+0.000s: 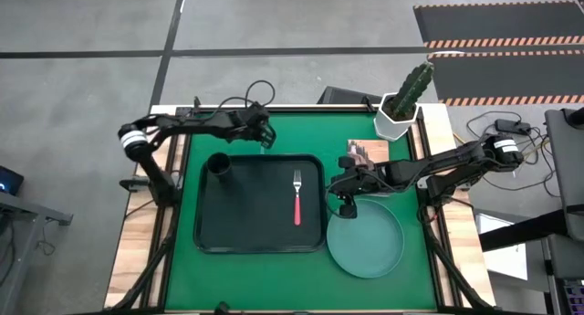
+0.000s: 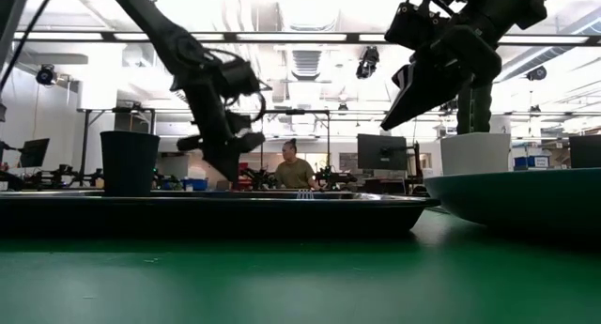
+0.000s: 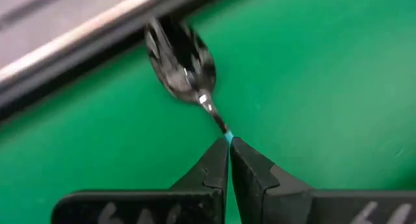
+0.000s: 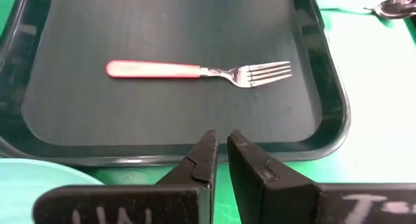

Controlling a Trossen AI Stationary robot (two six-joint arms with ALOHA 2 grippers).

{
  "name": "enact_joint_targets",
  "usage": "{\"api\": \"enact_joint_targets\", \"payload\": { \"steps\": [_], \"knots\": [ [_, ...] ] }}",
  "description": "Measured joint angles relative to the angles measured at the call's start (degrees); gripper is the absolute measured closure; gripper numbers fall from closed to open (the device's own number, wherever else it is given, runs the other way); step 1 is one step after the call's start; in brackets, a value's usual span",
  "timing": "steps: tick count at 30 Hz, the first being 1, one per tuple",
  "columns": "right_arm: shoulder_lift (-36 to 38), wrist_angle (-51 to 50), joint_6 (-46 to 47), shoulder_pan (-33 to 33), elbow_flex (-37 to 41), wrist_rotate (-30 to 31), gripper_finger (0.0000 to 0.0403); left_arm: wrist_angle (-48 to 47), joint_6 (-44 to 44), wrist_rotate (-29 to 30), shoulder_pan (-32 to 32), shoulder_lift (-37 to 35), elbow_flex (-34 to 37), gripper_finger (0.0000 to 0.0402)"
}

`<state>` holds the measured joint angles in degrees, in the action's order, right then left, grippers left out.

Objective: Pick and place plate/cup/fork/spoon on tray
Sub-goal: Put the blue spoon on the black serving tray

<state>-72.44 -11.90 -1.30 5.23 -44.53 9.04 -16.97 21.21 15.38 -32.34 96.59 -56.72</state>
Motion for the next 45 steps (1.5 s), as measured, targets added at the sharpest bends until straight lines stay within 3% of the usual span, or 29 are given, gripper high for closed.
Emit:
{"api": "enact_joint_targets", "payload": {
  "steps": [12,24,30,36,42,45],
  "knots": [
    [0.0,-0.3,0.7,0.0,0.0,0.0,0.0376,5.7,2.2,-2.9,-1.1,3.7,0.0,0.0398],
    [0.0,-0.3,1.5,0.0,0.0,0.0,0.0376,11.2,2.4,-1.6,-1.7,3.6,3.8,0.0302],
    [0.0,-0.3,1.5,0.0,0.0,0.0,0.0376,14.7,2.3,-1.5,-1.7,5.9,4.6,0.0288],
    [0.0,-0.3,1.8,0.0,0.0,0.0,0.0376,17.4,2.4,0.5,-1.3,8.4,4.6,0.0302],
    [-0.1,-0.3,1.9,0.0,0.0,0.0,0.0376,18.3,0.8,1.8,-1.2,8.3,4.6,0.0382],
    [-0.1,-0.3,2.8,0.0,0.0,0.0,0.0376,19.4,0.4,1.9,-1.2,8.2,4.6,0.0394]
  ]
}}
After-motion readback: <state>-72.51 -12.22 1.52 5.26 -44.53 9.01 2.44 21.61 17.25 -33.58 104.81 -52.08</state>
